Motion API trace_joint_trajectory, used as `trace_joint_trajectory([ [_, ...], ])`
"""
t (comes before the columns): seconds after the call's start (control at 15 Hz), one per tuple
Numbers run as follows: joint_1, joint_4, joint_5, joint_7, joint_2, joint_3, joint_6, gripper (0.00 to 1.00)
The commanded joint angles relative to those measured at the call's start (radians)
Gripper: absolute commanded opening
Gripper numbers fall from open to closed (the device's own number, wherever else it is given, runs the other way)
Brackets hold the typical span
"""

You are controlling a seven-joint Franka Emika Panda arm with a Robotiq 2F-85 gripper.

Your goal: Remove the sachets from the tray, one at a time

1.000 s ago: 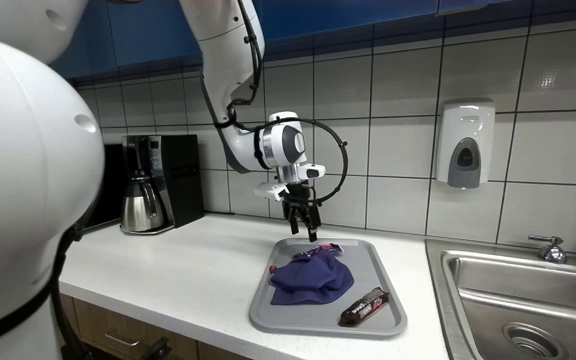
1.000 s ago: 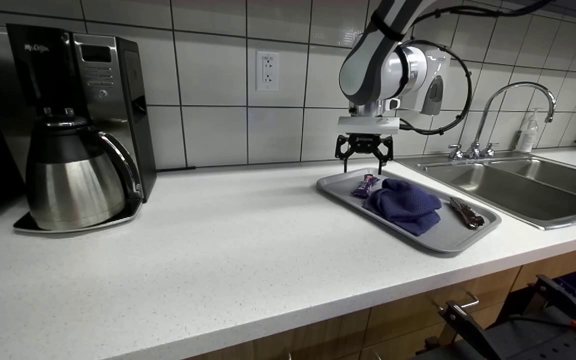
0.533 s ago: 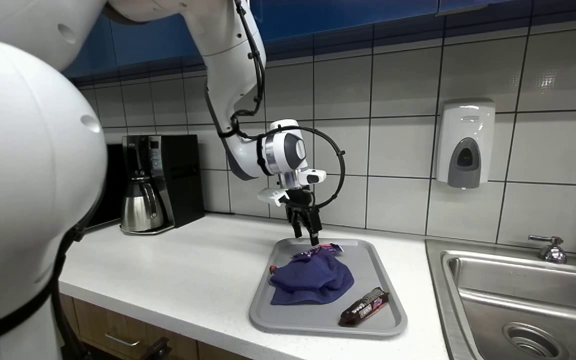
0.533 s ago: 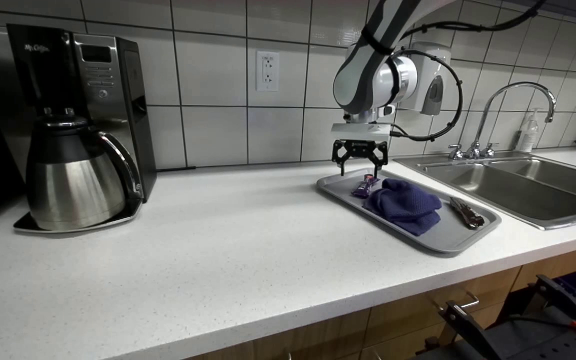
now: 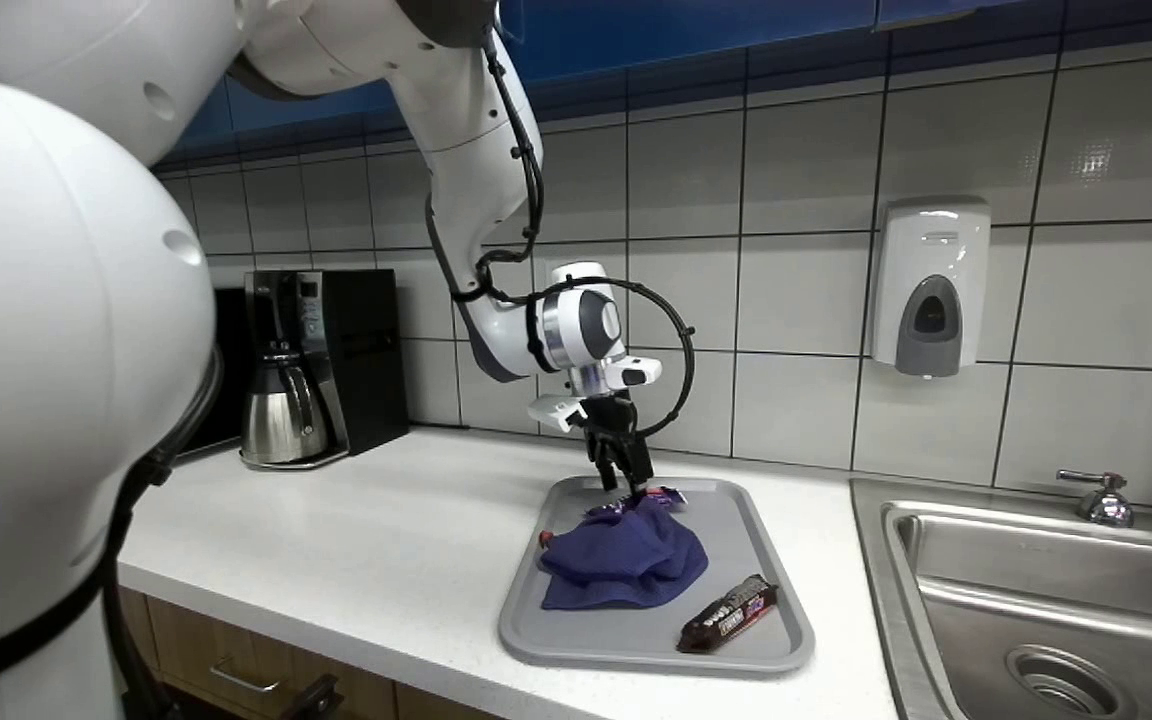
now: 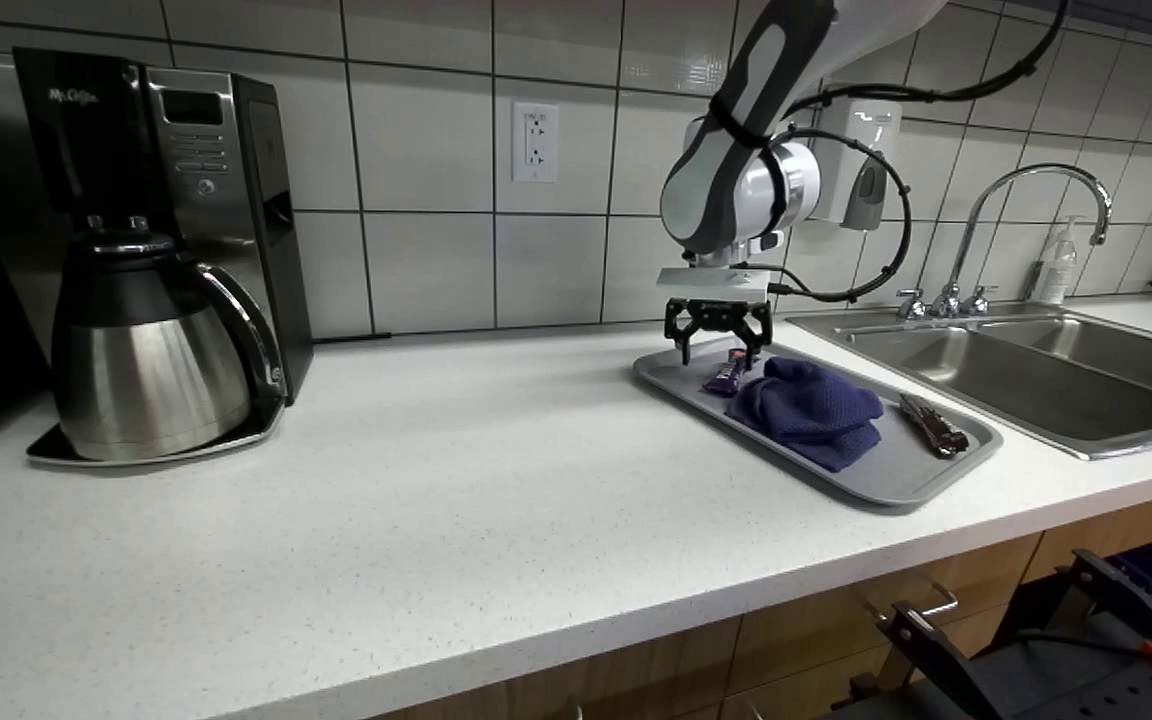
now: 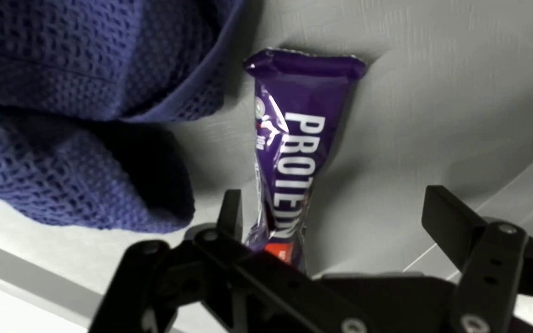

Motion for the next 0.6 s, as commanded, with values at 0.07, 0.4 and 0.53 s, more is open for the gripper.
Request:
trace_joint_trajectory([
  [0.07, 0.018, 0.054, 0.007, 0.04, 0.034, -0.022, -0.025, 1.0],
  [0.4, 0.018, 0.045, 0.005, 0.057, 0.02, -0.034, -0.021, 1.0],
  [0.53, 0.015, 0.042, 0.007, 0.057, 0.021, -0.036, -0.019, 1.0],
])
